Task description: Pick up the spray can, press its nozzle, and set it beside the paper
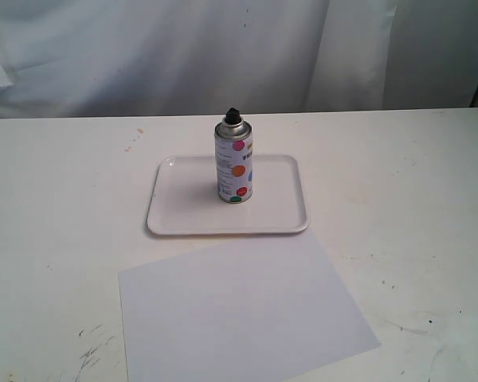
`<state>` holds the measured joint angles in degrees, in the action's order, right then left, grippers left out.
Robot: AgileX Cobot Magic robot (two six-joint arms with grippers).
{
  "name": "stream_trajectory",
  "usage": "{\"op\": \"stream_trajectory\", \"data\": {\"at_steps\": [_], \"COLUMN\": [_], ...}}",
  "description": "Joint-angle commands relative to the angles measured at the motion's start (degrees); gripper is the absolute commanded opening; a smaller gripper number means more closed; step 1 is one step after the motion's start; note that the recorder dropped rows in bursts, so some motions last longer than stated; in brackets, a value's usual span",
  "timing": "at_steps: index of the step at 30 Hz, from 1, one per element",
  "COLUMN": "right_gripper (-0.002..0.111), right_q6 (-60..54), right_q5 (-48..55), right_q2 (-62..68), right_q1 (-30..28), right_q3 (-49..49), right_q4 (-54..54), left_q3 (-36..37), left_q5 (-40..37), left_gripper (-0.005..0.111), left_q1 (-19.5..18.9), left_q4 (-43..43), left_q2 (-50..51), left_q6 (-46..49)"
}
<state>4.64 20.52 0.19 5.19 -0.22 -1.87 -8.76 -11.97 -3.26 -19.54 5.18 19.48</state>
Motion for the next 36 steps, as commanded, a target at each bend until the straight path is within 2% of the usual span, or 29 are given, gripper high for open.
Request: {"op": "stream_trajectory", "data": {"at_steps": [1,9,14,36], "right_gripper": [0.0,0.0,0.0,0.0], "right_q6": [0.19,0.19,0.19,0.19], "right_q5": [-0.74,-0.74,-0.74,-0.74], "right_q2": [-0.19,-0.19,-0.19,-0.19], "right_q1": [-0.28,-0.28,-0.28,-0.28], "right_q3": [0.22,0.22,0.22,0.22], "right_q4": [-0.19,-0.19,-0.19,-0.19], "left_q3": [2.26,6.77,7.09,8.76], "left_q5": [-2.56,-2.94,-2.94,-4.34], "left_gripper": [0.0,0.0,0.0,0.0], "left_q1": [-0.14,0.35,2.69,3.14], "left_q4": [11.41,12.18,20.15,19.93], "left_q2": [-2.48,-5.18,-5.18,-5.18], "left_q6": [-12.52,-12.17,-21.43,-20.52]}}
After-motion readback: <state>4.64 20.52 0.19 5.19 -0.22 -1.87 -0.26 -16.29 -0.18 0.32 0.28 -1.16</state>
